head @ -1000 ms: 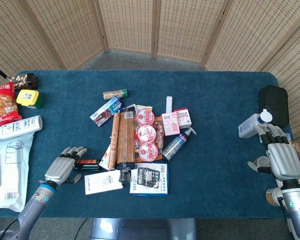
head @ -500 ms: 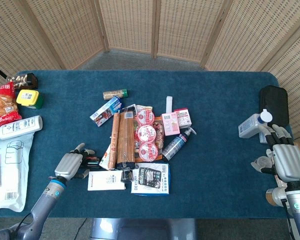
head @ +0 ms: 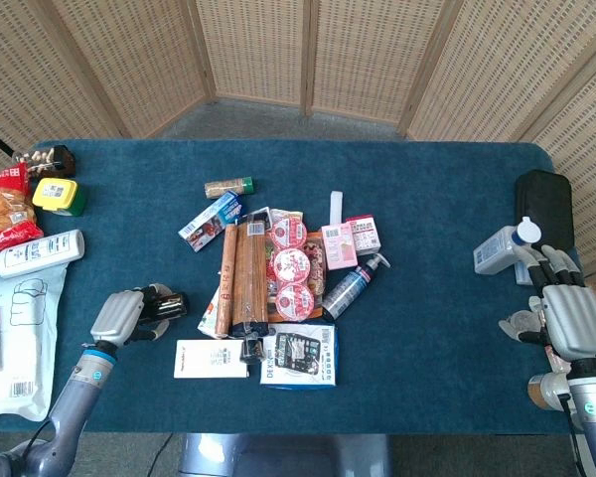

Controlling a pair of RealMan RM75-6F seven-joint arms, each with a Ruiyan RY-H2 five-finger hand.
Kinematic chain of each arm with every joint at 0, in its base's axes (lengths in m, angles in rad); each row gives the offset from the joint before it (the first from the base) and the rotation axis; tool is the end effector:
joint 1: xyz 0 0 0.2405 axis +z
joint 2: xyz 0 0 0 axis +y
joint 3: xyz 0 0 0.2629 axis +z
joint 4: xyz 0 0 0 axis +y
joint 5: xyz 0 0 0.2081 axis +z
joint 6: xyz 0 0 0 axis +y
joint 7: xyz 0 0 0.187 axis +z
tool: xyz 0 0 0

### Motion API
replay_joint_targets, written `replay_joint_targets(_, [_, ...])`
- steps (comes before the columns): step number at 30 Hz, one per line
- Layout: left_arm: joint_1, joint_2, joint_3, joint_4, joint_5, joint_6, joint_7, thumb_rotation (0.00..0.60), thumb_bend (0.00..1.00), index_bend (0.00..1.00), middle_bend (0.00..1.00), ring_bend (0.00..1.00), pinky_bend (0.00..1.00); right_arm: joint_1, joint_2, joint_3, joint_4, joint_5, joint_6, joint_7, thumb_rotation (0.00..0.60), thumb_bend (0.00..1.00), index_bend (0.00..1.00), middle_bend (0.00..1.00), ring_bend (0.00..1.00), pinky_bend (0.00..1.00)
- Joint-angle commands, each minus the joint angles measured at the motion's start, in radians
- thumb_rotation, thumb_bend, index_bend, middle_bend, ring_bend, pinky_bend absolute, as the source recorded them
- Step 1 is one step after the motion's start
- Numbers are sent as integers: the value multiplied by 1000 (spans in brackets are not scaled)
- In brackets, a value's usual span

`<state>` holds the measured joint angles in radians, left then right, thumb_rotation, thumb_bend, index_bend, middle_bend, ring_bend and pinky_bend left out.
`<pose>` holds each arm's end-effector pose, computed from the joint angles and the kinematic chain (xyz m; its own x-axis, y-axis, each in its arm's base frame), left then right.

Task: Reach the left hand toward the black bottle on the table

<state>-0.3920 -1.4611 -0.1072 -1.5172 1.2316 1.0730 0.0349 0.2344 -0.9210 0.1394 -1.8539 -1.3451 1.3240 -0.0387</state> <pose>-0.2633 0.3096 0.0029 0.1609 0.3278 0.9309 0.9870 -0.0577 -0.1502 -0.2642 -0.2795 0.1987 0.3643 -0.0318 0.9308 -0.9310 -0.0378 0.3631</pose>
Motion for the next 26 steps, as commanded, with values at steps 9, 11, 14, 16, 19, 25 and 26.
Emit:
replay_joint_targets(9, [41,257,-66,-258,52,108,-84,600,371,596,769,998,738,18,-14,5,6,-2,-23,-1,600,139,0,130,0,0])
replay_joint_targets(11, [46,299,-81,-304,62,130,-89,600,371,594,770,996,736,22,-21,5,11,-5,-27,-2,600,139,0,131,0,0])
replay_joint_targets(14, [55,363,-107,-370,80,169,-100,600,369,592,767,992,733,27,-34,4,16,-3,-36,0,600,139,0,130,0,0])
replay_joint_targets(16, [59,403,-120,-407,86,184,-108,600,369,592,767,990,729,31,-42,3,22,-4,-41,-2,600,139,0,130,0,0])
replay_joint_targets(19, [60,450,-136,-444,92,195,-118,600,367,591,766,989,727,34,-44,3,23,-2,-45,-5,600,138,0,130,0,0])
replay_joint_targets(25, [58,484,-151,-477,92,210,-138,600,364,584,762,987,721,30,-41,4,26,6,-42,-5,600,137,0,130,0,0])
replay_joint_targets(26, [57,484,-151,-478,91,210,-137,600,363,584,762,986,721,30,-41,3,27,6,-43,-4,600,136,0,130,0,0])
